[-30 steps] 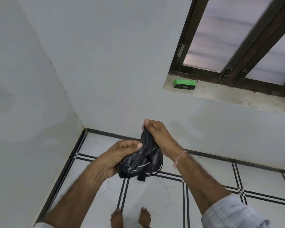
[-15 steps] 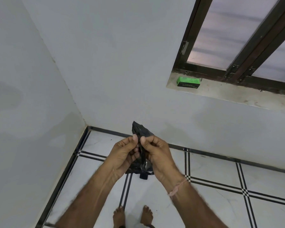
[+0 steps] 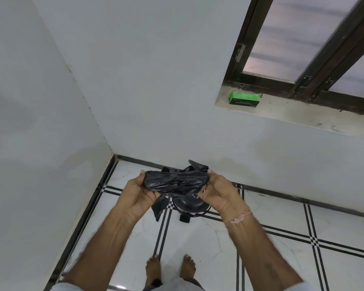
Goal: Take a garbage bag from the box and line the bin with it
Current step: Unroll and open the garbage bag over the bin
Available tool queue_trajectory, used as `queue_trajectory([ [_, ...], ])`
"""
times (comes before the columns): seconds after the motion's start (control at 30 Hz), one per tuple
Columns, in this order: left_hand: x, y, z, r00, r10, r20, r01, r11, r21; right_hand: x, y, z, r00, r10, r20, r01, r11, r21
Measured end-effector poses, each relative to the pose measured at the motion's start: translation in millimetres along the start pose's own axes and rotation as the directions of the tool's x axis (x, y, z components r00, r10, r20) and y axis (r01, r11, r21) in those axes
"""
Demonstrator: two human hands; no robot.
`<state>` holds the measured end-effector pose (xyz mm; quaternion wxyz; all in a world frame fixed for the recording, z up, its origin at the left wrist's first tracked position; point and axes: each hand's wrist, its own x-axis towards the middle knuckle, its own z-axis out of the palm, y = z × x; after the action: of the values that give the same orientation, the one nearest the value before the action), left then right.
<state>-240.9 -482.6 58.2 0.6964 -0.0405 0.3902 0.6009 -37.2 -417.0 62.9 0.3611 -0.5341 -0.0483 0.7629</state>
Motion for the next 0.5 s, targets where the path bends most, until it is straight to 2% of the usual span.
queue_trajectory([
  [0.07,0,3,-3,0.998,-0.008,0.065,-0.001,0.992,0.127,5,-1,-1,1.000,0.012,0.015,-0.012,1.000,0.018],
  [0.1,1,5,-7,0.995,-0.011,0.096,-0.014,0.968,0.250,7,-3,0,1.000,0.013,0.011,-0.013,1.000,0.026],
  [0.2,0,7,-15,0.982,-0.083,0.170,-0.041,0.785,0.619,10,-11,5,1.000,0.005,-0.011,-0.004,0.999,0.034],
  [0.27,3,7,-19,0.973,-0.144,0.182,-0.046,0.647,0.761,11,-14,7,0.999,-0.027,-0.024,0.028,0.999,0.046],
  [0.3,4,7,-19,0.973,-0.156,0.169,-0.037,0.619,0.785,13,-15,8,0.999,-0.034,-0.021,0.035,0.999,0.035],
  [0.37,0,11,-11,0.983,-0.130,0.129,-0.007,0.679,0.735,13,-13,8,0.998,-0.058,0.017,0.058,0.998,-0.022],
  [0.43,-1,17,-3,0.996,-0.071,0.049,0.031,0.828,0.560,15,-10,4,0.994,-0.093,0.059,0.099,0.988,-0.115],
  [0.5,3,23,2,0.999,-0.007,-0.036,0.020,0.936,0.352,15,-6,-4,0.981,-0.135,0.138,0.168,0.948,-0.270],
])
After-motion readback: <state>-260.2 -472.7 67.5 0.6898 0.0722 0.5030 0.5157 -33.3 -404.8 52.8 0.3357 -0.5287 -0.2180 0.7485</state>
